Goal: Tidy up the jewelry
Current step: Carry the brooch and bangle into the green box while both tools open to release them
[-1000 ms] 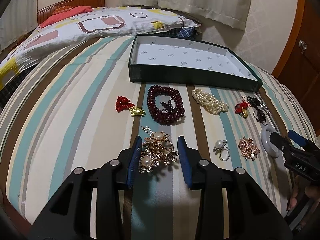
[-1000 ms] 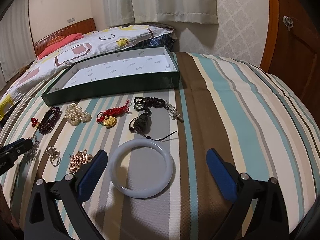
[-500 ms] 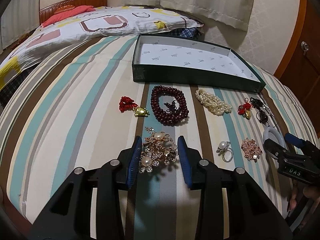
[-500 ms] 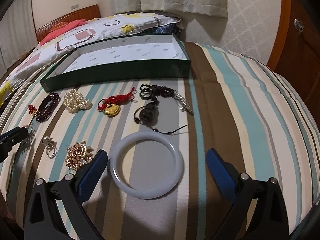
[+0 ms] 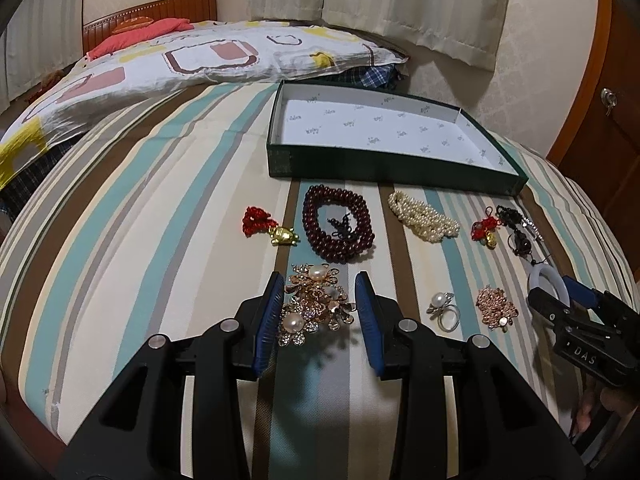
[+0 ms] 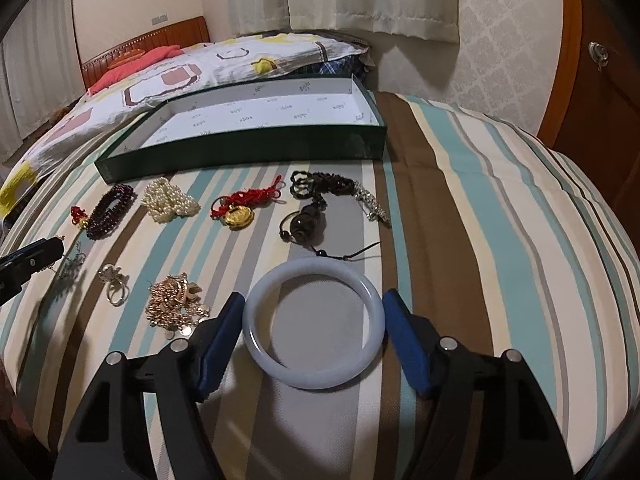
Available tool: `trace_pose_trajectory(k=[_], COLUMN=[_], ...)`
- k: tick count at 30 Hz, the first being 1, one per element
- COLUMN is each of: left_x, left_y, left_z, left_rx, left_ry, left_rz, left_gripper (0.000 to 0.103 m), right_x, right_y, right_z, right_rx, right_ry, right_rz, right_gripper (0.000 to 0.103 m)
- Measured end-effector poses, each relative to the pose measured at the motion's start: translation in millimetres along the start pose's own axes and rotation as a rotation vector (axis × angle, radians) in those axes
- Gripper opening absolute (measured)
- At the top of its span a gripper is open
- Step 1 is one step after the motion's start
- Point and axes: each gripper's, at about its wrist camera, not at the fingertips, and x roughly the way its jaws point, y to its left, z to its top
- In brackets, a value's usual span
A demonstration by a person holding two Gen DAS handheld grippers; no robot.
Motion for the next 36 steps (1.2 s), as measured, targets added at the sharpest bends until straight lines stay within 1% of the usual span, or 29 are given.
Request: trace_pose_trajectory(k=[5, 9, 14, 18, 23, 25, 28, 31, 36], left_x=[-9, -16, -20, -14, 13, 25, 49, 76, 112], left_y=[-4, -8, -17, -27, -36, -38, -39, -37, -34], left_z=[7, 18, 45, 72, 109, 122, 139, 151, 154], left_rx=[0.0, -0.001, 0.006, 0.025, 0.022, 0.023, 0.023, 0.012, 0.016], left_ry=[-0.027, -0.053, -0.103, -0.148, -0.164, -0.169, -0.166, -0.14, -0.097], left_rz=[-0.01, -0.025, -0.049, -0.059, -0.077, -0.068, -0.05, -0.04, -0.02], left_gripper=[0.036, 0.036, 0.036, 0.036, 0.036, 0.036, 0.036, 0.036, 0.036], right_x=[-14, -25, -26, -18, 6, 20, 38, 61, 94], right_y=[1, 0, -2, -1, -2, -2, -4, -6, -9], right_z=[9, 21, 53, 81, 121, 138, 150, 157, 158], right_rx=[0.005, 0.012, 0.028, 0.022, 0.02, 0.013, 0.007, 0.014, 0.007], right_ry=[-0.042, -0.081, -0.128, -0.166, -0.196, -0.2, -0.191, -0.163, -0.099], right_rz=[0.006, 0.027, 0.06, 0.064, 0.089, 0.094, 0.094, 0.098, 0.093], right_gripper=[0.069, 0.069, 0.069, 0.069, 0.069, 0.069, 0.069, 0.069, 0.069])
